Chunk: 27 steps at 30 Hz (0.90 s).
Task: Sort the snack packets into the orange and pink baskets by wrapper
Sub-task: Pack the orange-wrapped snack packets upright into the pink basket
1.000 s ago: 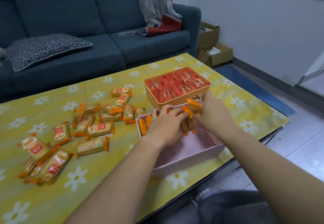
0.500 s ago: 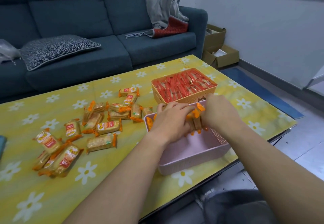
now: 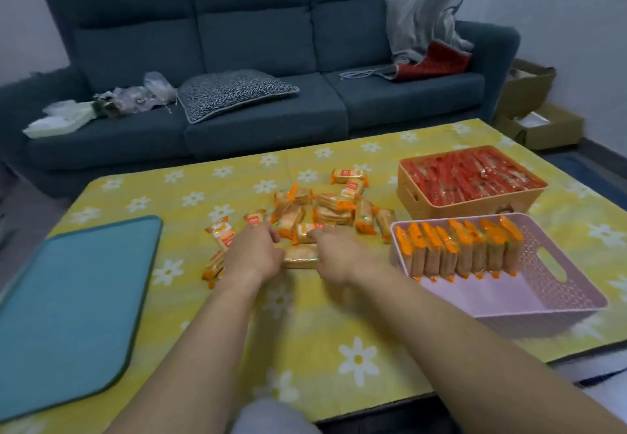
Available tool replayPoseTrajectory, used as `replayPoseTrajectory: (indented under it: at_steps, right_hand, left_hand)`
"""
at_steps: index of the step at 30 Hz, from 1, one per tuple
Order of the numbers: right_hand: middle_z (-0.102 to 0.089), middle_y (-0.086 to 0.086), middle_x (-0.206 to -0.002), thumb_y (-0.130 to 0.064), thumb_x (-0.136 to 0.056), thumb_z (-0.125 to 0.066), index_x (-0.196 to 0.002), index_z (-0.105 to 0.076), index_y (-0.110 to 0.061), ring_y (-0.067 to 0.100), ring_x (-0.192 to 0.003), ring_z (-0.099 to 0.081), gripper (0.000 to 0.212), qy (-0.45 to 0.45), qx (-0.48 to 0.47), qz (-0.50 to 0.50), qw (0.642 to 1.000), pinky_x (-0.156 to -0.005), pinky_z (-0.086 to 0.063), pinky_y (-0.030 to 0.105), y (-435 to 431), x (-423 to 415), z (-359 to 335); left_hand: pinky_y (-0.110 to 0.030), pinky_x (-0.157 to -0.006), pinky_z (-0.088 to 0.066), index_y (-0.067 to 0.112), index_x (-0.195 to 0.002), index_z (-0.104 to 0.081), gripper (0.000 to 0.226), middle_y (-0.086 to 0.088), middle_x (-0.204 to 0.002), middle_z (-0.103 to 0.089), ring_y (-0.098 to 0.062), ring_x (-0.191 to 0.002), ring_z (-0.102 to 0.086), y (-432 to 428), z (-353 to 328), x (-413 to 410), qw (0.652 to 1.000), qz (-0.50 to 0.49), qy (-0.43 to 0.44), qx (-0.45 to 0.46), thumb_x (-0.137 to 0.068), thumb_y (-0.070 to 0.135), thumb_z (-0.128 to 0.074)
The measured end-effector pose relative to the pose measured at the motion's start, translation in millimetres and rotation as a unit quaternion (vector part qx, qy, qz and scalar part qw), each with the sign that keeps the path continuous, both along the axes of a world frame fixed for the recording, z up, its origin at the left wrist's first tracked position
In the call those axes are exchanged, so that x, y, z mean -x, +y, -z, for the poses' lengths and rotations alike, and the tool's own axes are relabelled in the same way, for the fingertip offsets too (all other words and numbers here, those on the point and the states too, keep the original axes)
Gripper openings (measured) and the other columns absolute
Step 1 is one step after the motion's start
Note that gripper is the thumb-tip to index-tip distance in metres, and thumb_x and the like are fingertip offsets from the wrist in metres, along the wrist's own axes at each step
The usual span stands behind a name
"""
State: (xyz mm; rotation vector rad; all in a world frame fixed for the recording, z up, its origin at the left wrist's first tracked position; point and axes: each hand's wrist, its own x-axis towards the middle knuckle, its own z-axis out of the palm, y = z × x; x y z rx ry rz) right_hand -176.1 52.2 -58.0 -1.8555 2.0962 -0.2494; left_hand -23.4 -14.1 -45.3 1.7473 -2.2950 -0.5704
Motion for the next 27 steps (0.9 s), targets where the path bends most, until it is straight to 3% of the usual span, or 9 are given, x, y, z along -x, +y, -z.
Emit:
replayPoseTrajectory:
  at_steps: [3,6,11,15,19,22,24,25,27]
  right_hand:
    - [-0.050,0.011,-0.139,-0.038,-0.090,-0.061,-0.140,-0.045,-0.018,0.033,-0.130,-0.047,0.057,0.091,0.000,0.009,0.996,-0.101,-0.043,0.043,-12.9,-9.2,18.7]
    - [-0.050,0.010,-0.138,-0.051,-0.086,-0.063,-0.135,-0.052,-0.019,0.032,-0.131,-0.045,0.059,0.137,-0.027,0.015,0.990,-0.103,-0.041,0.044,-22.9,-15.5,24.2]
    - [-0.049,0.010,-0.131,-0.041,-0.079,-0.068,-0.127,-0.052,-0.015,0.031,-0.125,-0.048,0.057,0.099,0.042,0.053,0.993,-0.097,-0.046,0.044,-51.3,-2.7,3.3]
    - [-0.050,0.011,-0.137,-0.035,-0.082,-0.061,-0.138,-0.036,-0.012,0.032,-0.129,-0.048,0.065,0.120,-0.028,0.033,0.992,-0.105,-0.039,0.044,-66.8,-6.9,12.0]
    - [-0.049,0.013,-0.142,-0.035,-0.078,-0.064,-0.146,-0.028,-0.011,0.032,-0.134,-0.044,0.080,0.149,-0.074,0.052,0.985,-0.109,-0.035,0.047,-72.4,-9.4,17.9]
    - [-0.064,0.014,-0.117,-0.037,-0.081,-0.069,-0.115,-0.056,-0.010,0.022,-0.108,-0.066,0.044,0.019,-0.071,0.134,0.988,-0.081,-0.052,0.029,-72.0,-16.4,9.0]
    - [-0.065,0.011,-0.078,-0.021,-0.086,-0.068,-0.081,-0.059,-0.010,0.007,-0.055,-0.067,0.016,-0.183,-0.088,0.190,0.961,-0.045,-0.045,0.016,-70.5,-36.5,8.0]
    - [-0.060,0.009,-0.068,-0.014,-0.086,-0.067,-0.075,-0.059,-0.010,0.008,-0.042,-0.060,0.015,-0.280,-0.105,0.208,0.931,-0.039,-0.042,0.015,-66.0,-50.1,6.8]
    - [-0.061,0.007,-0.069,-0.014,-0.083,-0.068,-0.078,-0.063,-0.012,0.016,-0.054,-0.062,0.007,-0.378,-0.100,0.232,0.891,-0.050,-0.051,0.024,-65.9,-71.4,17.4]
  left_hand:
    - [-0.040,-0.091,-0.048,0.028,-0.130,-0.053,0.044,-0.006,-0.131,-0.051,-0.032,-0.117,-0.058,9.1,23.4,-19.0,0.994,0.048,-0.090,0.033,-0.088,0.024,-0.066]
    - [-0.044,-0.092,-0.048,0.025,-0.142,-0.042,0.058,-0.010,-0.134,-0.047,-0.034,-0.116,-0.056,10.5,47.4,-28.5,0.996,0.061,-0.049,0.051,-0.089,0.013,-0.062]
    - [-0.042,-0.091,-0.048,0.019,-0.138,-0.045,0.062,-0.008,-0.120,-0.064,-0.034,-0.114,-0.057,10.6,48.6,-33.8,0.997,0.033,0.039,0.053,-0.081,0.024,-0.069]
    - [-0.045,-0.096,-0.045,0.014,-0.134,-0.047,0.054,-0.013,-0.128,-0.053,-0.038,-0.113,-0.055,-19.9,37.7,-53.4,0.986,-0.086,0.050,0.131,-0.085,0.029,-0.065]
    - [-0.044,-0.089,-0.044,0.024,-0.132,-0.039,0.052,-0.013,-0.130,-0.038,-0.043,-0.107,-0.055,-48.3,48.6,-66.8,0.992,-0.116,0.030,0.036,-0.088,0.041,-0.061]
    - [-0.040,-0.086,-0.049,0.035,-0.122,-0.039,0.057,-0.005,-0.123,-0.044,-0.037,-0.101,-0.059,-61.9,53.6,-73.3,0.993,-0.103,0.060,-0.024,-0.076,0.053,-0.069]
    - [-0.042,-0.080,-0.055,0.040,-0.112,-0.037,0.049,-0.004,-0.110,-0.062,-0.033,-0.090,-0.066,-63.2,55.1,-76.6,0.993,-0.086,0.076,-0.027,-0.077,0.046,-0.070]
    - [-0.043,-0.075,-0.055,0.040,-0.110,-0.036,0.045,-0.004,-0.100,-0.067,-0.032,-0.085,-0.067,-61.0,55.9,-77.6,0.993,-0.081,0.079,-0.027,-0.079,0.040,-0.069]
    - [-0.042,-0.070,-0.054,0.035,-0.112,-0.039,0.042,-0.005,-0.092,-0.068,-0.031,-0.082,-0.066,-53.0,58.4,-77.8,0.991,-0.080,0.103,-0.020,-0.083,0.029,-0.070]
